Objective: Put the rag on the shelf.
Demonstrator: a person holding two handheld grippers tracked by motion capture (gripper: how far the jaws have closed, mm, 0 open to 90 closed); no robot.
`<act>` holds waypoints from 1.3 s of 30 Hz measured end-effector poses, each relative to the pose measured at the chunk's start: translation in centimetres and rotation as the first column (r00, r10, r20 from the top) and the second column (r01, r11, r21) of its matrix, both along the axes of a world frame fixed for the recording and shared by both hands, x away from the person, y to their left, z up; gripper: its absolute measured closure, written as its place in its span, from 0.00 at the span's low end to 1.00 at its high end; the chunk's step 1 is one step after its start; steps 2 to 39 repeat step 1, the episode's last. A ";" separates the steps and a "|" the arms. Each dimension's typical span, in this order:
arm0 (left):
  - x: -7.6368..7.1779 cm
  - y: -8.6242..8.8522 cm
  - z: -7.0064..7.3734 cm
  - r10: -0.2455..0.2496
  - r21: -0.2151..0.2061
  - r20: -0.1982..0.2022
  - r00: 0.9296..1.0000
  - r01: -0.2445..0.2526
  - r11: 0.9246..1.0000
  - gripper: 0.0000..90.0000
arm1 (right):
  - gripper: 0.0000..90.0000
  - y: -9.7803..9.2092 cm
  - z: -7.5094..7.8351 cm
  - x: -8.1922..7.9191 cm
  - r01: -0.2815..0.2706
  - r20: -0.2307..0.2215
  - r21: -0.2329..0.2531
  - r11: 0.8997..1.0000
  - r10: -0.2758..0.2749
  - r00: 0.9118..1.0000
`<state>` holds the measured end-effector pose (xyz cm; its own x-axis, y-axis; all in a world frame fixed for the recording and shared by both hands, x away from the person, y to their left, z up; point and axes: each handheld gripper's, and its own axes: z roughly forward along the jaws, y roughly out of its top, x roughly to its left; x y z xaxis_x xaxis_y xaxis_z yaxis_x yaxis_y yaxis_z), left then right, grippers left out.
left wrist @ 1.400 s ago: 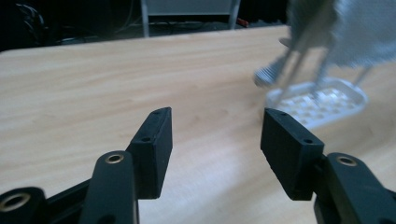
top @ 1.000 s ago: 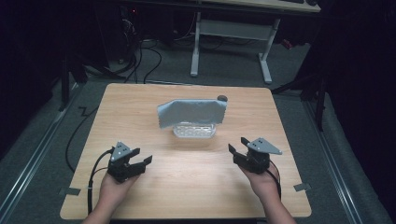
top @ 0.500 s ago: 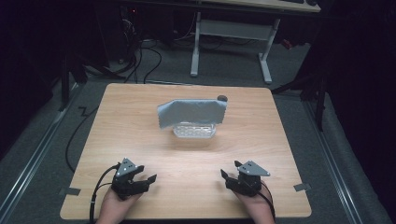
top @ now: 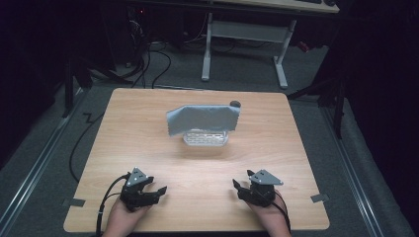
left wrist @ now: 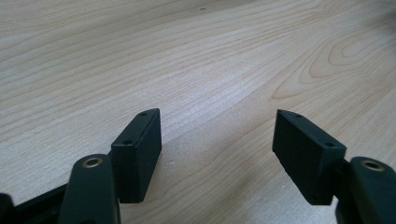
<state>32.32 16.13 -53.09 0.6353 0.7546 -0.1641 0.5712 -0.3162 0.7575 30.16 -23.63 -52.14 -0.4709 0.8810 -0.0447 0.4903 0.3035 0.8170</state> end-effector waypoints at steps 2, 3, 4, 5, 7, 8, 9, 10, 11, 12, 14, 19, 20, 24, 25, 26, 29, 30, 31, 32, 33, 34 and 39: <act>0.0 0.0 0.0 0.001 0.000 0.000 1.000 -0.001 1.000 0.37 | 0.38 -0.1 0.0 0.0 0.008 -0.003 0.009 1.000 -0.008 1.000; 0.0 0.0 0.0 0.001 0.000 0.000 1.000 -0.001 1.000 0.37 | 0.38 -0.1 0.0 0.0 0.008 -0.003 0.009 1.000 -0.008 1.000; 0.0 0.0 0.0 0.001 0.000 0.000 1.000 -0.001 1.000 0.37 | 0.38 -0.1 0.0 0.0 0.008 -0.003 0.009 1.000 -0.008 1.000; 0.0 0.0 0.0 0.001 0.000 0.000 1.000 -0.001 1.000 0.37 | 0.38 -0.1 0.0 0.0 0.008 -0.003 0.009 1.000 -0.008 1.000; 0.0 0.0 0.0 0.001 0.000 0.000 1.000 -0.001 1.000 0.37 | 0.38 -0.1 0.0 0.0 0.008 -0.003 0.009 1.000 -0.008 1.000; 0.0 0.0 0.0 0.001 0.000 0.000 1.000 -0.001 1.000 0.37 | 0.38 -0.1 0.0 0.0 0.008 -0.003 0.009 1.000 -0.008 1.000; 0.0 0.0 0.0 0.001 0.000 0.000 1.000 -0.001 1.000 0.37 | 0.38 -0.1 0.0 0.0 0.008 -0.003 0.009 1.000 -0.008 1.000; 0.0 0.0 0.0 0.001 0.000 0.000 1.000 -0.001 1.000 0.37 | 0.38 -0.1 0.0 0.0 0.008 -0.003 0.009 1.000 -0.008 1.000; 0.0 0.0 0.0 0.001 0.000 0.000 1.000 -0.001 1.000 0.37 | 0.38 -0.1 0.0 0.0 0.008 -0.003 0.009 1.000 -0.008 1.000; 0.0 0.0 0.0 0.001 0.000 0.000 1.000 -0.001 1.000 0.37 | 0.38 -0.1 0.0 0.0 0.008 -0.003 0.009 1.000 -0.008 1.000; 0.0 0.0 0.0 0.001 0.000 0.000 1.000 -0.001 1.000 0.37 | 0.38 -0.1 0.0 0.0 0.008 -0.003 0.009 1.000 -0.008 1.000; 0.0 0.0 0.0 0.001 0.000 0.000 1.000 -0.001 1.000 0.37 | 0.38 -0.1 0.0 0.0 0.008 -0.003 0.009 1.000 -0.008 1.000; 0.0 0.0 0.0 0.001 0.000 0.000 1.000 -0.001 1.000 0.37 | 0.38 -0.1 0.0 0.0 0.008 -0.003 0.009 1.000 -0.008 1.000; 0.0 0.0 0.0 0.001 0.000 0.000 1.000 -0.001 1.000 0.37 | 0.38 -0.1 0.0 0.0 0.008 -0.003 0.009 1.000 -0.008 1.000; 0.0 0.0 0.0 0.001 0.000 0.000 1.000 -0.001 1.000 0.37 | 0.38 -0.1 0.0 0.0 0.008 -0.003 0.009 1.000 -0.008 1.000; 0.0 0.0 0.0 0.001 0.000 0.000 1.000 -0.001 1.000 0.37 | 0.38 -0.1 0.0 0.0 0.008 -0.003 0.009 1.000 -0.008 1.000; 0.0 0.0 0.0 0.001 0.000 0.000 1.000 -0.001 1.000 0.37 | 0.38 -0.1 0.0 0.0 0.008 -0.003 0.009 1.000 -0.008 1.000; 0.0 0.0 0.0 0.001 0.000 0.000 1.000 -0.001 1.000 0.37 | 0.38 -0.1 0.0 0.0 0.008 -0.003 0.009 1.000 -0.008 1.000; 0.0 0.0 0.0 0.001 0.000 0.000 1.000 -0.001 1.000 0.37 | 0.38 -0.1 0.0 0.0 0.008 -0.003 0.009 1.000 -0.008 1.000; 0.0 0.0 0.0 0.001 0.000 0.000 1.000 -0.001 1.000 0.37 | 0.38 -0.1 0.0 0.0 0.008 -0.003 0.009 1.000 -0.008 1.000; 0.0 0.0 0.0 0.001 0.000 0.000 1.000 -0.001 1.000 0.37 | 0.38 -0.1 0.0 0.0 0.008 -0.003 0.009 1.000 -0.008 1.000; 0.0 0.0 0.0 0.001 0.000 0.000 1.000 -0.001 1.000 0.37 | 0.38 -0.1 0.0 0.0 0.008 -0.003 0.009 1.000 -0.008 1.000; 0.0 0.0 0.0 0.001 0.000 0.000 1.000 -0.001 1.000 0.37 | 0.38 -0.1 0.0 0.0 0.008 -0.003 0.009 1.000 -0.008 1.000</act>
